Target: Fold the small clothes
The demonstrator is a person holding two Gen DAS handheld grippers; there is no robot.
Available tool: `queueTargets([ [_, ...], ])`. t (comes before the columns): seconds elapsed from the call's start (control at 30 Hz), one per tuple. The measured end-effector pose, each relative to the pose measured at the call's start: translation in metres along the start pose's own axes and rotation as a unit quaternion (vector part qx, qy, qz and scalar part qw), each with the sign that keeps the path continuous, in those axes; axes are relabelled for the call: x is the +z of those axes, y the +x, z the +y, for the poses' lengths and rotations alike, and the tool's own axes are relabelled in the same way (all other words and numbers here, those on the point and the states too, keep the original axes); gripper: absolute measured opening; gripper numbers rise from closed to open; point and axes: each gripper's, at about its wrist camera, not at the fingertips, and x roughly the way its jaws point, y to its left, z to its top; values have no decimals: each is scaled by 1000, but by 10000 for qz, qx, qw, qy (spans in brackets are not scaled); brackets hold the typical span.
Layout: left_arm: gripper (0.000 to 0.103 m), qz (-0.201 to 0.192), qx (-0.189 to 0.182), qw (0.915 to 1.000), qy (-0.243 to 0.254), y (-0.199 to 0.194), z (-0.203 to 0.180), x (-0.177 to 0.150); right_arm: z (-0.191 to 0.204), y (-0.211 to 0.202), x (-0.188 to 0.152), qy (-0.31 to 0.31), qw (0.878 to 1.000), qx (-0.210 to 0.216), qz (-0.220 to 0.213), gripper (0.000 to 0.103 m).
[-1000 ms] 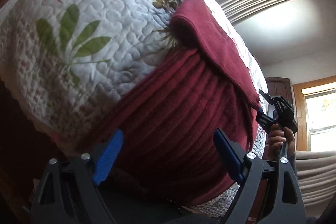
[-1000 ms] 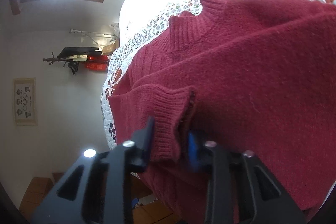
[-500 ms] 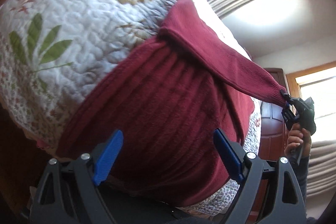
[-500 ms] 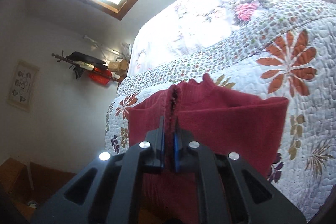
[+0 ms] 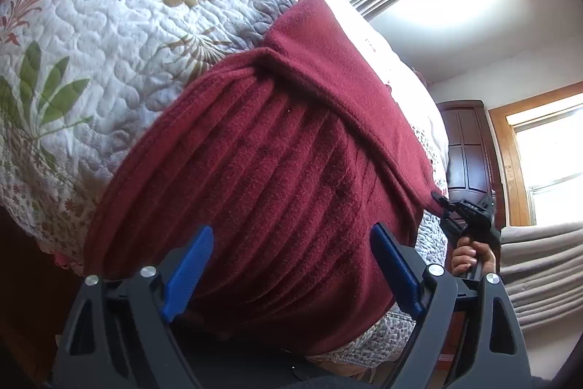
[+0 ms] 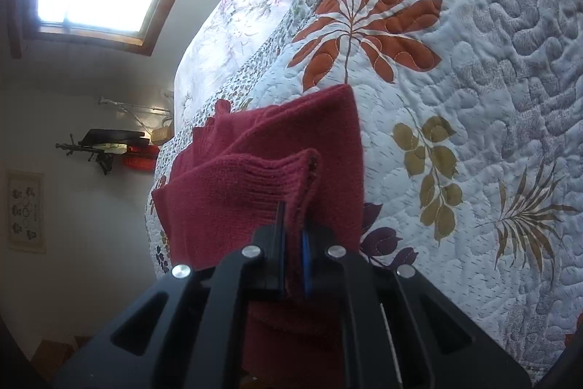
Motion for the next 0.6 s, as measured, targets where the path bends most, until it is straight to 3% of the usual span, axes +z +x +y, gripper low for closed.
queueTargets([
  [0.07, 88, -10, 7, 10000, -26, 0, 1, -1, 1, 0, -1, -49, 9999, 93, 40, 6],
  [0.13, 88, 24, 31, 10000, -36, 1, 1, -2, 1, 6, 4, 30, 9998, 137, 117, 14],
  [0.2, 88, 68, 31, 10000, -35, 3, 1, -3, -13, 3, 7, 253, 9995, 173, 60, 40],
  [0.33, 88, 78, 40, 10000, -13, 6, -3, -5, -35, -11, -1, 662, 9965, 507, -32, 38],
  [0.5, 88, 121, 89, 9999, -2, 10, -11, -10, -46, -8, -14, 619, 9967, 513, 135, 11],
  [0.6, 88, 87, 116, 9999, 51, 9, -19, -15, -45, -2, -19, 509, 9975, 453, 171, 6],
])
